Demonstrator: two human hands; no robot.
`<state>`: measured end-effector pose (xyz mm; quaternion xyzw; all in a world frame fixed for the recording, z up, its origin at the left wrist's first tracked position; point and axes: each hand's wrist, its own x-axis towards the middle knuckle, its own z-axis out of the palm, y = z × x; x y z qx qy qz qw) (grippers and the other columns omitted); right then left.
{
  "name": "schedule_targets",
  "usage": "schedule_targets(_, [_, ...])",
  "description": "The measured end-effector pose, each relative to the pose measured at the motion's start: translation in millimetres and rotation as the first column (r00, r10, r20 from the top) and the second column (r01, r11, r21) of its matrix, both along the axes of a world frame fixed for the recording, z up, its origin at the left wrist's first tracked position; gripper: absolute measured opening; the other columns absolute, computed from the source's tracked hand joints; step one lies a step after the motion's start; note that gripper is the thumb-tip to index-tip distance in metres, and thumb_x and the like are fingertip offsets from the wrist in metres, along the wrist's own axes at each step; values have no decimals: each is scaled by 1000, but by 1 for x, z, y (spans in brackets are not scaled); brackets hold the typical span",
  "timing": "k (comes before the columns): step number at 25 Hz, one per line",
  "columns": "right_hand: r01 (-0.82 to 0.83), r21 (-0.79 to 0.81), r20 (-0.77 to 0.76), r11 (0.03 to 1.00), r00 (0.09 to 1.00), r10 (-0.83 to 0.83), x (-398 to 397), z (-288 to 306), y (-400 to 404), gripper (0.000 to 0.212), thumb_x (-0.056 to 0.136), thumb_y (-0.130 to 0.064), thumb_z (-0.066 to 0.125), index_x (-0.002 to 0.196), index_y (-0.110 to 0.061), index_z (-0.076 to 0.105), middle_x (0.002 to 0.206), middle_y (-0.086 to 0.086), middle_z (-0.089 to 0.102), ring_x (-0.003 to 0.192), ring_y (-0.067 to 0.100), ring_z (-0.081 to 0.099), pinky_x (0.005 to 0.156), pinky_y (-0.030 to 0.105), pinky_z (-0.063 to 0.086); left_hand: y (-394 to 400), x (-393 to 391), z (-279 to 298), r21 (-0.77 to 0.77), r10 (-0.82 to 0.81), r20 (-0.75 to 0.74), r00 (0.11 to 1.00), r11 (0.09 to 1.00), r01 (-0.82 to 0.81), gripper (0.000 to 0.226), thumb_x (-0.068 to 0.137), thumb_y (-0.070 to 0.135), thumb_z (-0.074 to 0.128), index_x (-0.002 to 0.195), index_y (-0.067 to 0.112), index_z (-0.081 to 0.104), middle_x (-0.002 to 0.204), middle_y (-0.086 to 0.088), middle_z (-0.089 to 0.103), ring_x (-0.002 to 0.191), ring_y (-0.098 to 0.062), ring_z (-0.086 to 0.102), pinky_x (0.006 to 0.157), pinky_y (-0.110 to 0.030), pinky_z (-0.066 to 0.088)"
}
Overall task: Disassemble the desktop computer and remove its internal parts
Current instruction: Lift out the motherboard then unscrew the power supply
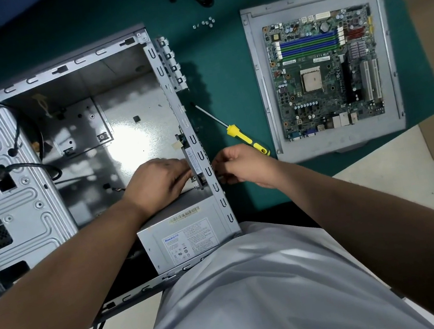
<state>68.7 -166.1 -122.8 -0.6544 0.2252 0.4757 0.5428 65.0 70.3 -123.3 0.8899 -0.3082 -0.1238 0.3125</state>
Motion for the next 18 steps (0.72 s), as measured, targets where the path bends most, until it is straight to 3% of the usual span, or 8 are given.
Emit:
schedule_targets(4, [30, -9, -267, 1000, 963, -31, 18, 10, 4, 5, 91, -7, 64, 89, -10, 68, 73, 5, 69, 55, 11, 61, 51, 18, 45, 1, 0, 1, -9, -1, 20, 1000, 1000, 1, 34, 97, 30, 44, 87, 9, 69, 71, -8, 68, 61, -31, 66, 63, -35, 56])
schedule_targets(8, [-152, -72, -361, 986, 925, 116, 39, 18, 11, 8, 90, -13, 68, 83, -15, 64, 69, 0, 72, 54, 7, 65, 50, 14, 43, 0, 0, 1, -10, 3, 17, 1000, 1000, -3, 34, 97, 31, 44, 88, 10, 70, 72, -8, 69, 61, -31, 66, 63, -35, 55])
schedule_targets(13, [-252, -126, -242, 959, 946, 217, 45, 17, 16, 5, 91, -7, 68, 94, -10, 66, 73, 2, 69, 52, 7, 65, 45, 13, 44, -1, 1, 3, -17, 2, 28, 1000, 1000, -2, 34, 96, 29, 44, 87, 10, 71, 71, -7, 69, 60, -30, 66, 62, -33, 55])
schedule_targets(18, [-267, -121, 48, 956, 960, 274, 22, 4, 5, 21, 86, -6, 69, 70, -17, 65, 62, 2, 68, 52, 10, 59, 52, 23, 47, -2, 1, 5, -16, -4, 42, 999, 1000, 5, 33, 96, 29, 44, 87, 10, 70, 71, -7, 69, 59, -30, 66, 61, -32, 54])
